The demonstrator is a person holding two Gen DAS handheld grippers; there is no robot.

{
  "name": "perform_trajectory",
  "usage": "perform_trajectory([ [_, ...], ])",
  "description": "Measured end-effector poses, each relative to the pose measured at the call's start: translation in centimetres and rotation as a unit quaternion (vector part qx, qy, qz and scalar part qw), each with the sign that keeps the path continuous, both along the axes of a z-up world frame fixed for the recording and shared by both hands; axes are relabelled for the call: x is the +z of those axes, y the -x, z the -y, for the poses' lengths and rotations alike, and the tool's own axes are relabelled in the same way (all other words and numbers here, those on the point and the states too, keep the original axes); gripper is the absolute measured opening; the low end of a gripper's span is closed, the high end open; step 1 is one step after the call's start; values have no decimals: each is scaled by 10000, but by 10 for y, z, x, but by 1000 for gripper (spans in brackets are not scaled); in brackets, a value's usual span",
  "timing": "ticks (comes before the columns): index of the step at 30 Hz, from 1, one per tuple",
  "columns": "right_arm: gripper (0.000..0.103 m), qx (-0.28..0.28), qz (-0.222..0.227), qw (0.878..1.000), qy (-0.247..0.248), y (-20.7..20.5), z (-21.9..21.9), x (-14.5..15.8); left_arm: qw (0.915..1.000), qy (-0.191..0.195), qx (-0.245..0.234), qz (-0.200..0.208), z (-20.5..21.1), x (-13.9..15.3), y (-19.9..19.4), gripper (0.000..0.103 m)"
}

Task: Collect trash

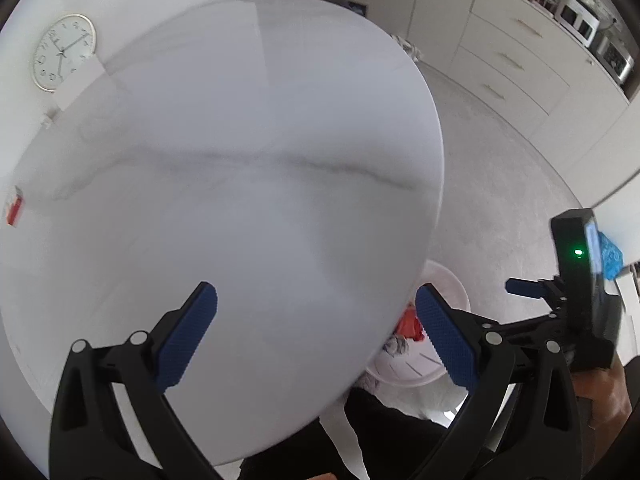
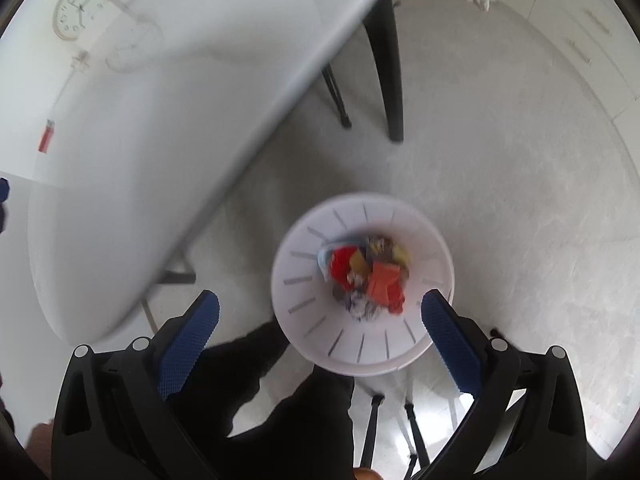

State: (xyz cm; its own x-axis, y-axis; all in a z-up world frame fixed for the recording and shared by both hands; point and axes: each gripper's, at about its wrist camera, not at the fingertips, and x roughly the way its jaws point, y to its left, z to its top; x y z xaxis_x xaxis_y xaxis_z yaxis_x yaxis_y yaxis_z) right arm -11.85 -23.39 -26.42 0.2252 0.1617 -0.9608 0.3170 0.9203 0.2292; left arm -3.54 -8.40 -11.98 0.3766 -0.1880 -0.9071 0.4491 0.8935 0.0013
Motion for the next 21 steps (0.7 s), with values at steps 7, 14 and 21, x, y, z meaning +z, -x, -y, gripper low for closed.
perform_trajectory([
  [7, 100, 436, 1520, 9859, 549, -64, -38, 163, 9895, 194, 745, 1225, -43, 112, -52, 95],
  [14, 101, 833, 3121, 9403, 1075, -110, -90, 321, 9553, 572, 1583, 2430, -91, 233, -78, 95],
  [21, 101, 776, 3912, 9043, 1524, -113, -118, 401, 9250, 714, 2122, 3070, -113, 303, -75, 95],
])
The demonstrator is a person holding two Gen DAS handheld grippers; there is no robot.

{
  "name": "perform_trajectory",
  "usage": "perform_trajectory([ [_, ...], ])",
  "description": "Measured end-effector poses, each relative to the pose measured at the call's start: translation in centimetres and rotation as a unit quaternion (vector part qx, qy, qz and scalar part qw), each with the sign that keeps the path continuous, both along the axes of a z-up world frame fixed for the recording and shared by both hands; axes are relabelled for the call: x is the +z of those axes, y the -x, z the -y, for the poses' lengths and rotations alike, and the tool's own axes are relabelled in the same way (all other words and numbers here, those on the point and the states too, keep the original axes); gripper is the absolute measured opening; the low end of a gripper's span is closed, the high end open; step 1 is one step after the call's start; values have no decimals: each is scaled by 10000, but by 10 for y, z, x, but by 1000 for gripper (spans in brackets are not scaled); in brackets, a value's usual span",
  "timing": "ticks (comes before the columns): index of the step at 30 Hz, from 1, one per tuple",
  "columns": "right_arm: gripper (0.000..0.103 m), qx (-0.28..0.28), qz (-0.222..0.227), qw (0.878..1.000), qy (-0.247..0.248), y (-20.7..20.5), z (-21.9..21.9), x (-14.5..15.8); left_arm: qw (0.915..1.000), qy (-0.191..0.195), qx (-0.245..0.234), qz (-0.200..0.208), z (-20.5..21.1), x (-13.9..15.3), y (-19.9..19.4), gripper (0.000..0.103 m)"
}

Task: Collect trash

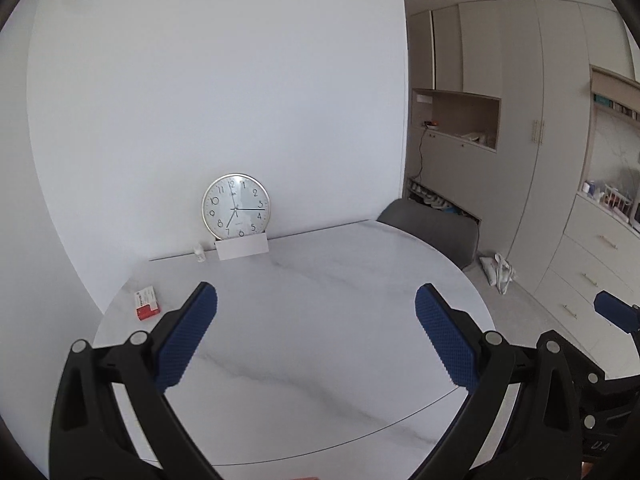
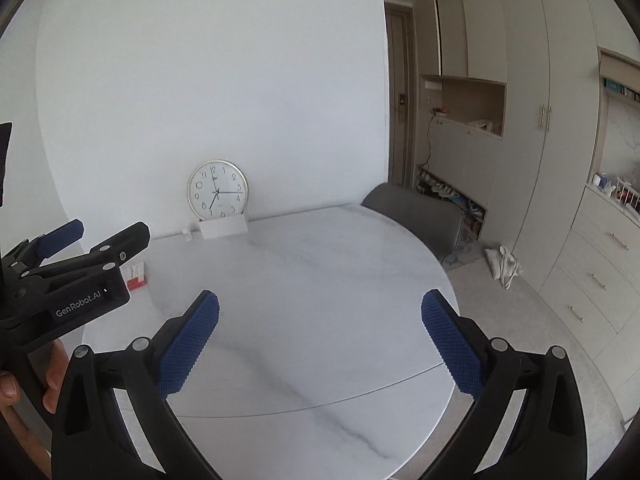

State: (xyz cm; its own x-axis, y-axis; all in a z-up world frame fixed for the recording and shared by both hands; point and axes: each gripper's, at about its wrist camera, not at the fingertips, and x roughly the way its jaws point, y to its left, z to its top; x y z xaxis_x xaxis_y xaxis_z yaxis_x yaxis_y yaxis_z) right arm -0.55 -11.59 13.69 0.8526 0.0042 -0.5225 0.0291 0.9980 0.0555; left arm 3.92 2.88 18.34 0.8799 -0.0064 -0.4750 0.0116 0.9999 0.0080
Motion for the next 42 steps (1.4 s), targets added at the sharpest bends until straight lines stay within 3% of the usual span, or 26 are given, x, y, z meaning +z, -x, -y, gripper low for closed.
perform_trajectory([
  [42, 101, -211, -158, 9996, -31, -1, 4, -10, 9988, 97, -422, -244, 10, -14, 0, 95],
])
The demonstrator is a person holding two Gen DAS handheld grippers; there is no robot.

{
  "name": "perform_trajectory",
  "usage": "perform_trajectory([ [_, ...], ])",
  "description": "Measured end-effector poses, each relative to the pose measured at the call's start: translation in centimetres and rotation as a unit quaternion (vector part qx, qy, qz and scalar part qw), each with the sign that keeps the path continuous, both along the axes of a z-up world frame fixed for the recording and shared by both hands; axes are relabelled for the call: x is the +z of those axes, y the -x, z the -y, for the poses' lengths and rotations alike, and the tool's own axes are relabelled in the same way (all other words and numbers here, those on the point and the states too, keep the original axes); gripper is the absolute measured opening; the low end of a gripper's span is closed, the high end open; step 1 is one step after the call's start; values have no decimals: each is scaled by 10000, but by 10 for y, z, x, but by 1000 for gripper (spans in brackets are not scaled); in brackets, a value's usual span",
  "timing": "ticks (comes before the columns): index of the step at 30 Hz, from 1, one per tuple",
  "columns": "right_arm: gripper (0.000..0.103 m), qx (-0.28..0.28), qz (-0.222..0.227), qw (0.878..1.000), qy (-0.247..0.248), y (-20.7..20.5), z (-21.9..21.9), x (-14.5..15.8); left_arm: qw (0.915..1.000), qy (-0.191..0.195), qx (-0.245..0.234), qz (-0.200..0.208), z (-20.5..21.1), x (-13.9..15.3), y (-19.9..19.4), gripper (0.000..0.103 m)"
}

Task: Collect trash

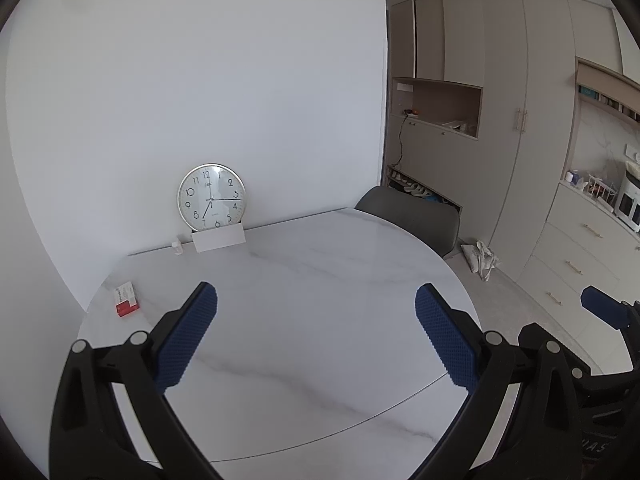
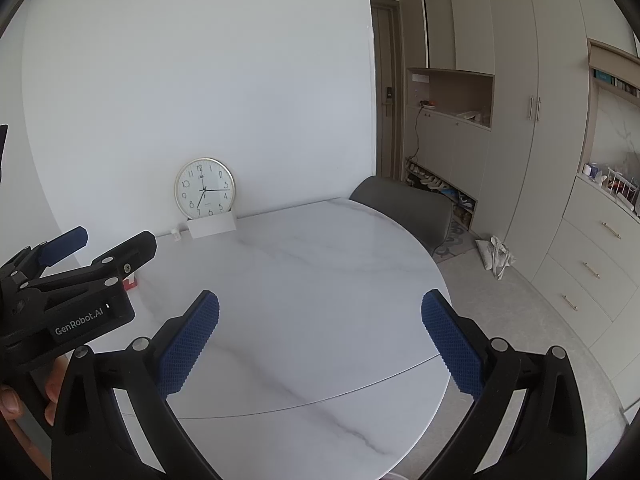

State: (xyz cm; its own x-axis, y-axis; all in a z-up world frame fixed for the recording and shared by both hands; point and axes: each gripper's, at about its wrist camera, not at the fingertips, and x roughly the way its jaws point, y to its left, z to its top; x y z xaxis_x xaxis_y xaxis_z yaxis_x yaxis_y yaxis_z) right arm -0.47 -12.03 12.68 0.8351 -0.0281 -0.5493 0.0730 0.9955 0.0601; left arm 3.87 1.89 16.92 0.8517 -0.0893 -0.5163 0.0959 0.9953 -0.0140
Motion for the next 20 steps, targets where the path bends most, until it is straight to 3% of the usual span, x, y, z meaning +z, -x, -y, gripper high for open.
perform_trajectory([
  [20, 101, 6, -16, 10000, 12, 4, -2, 0, 10000, -42, -32, 45, -1, -1, 3, 95],
])
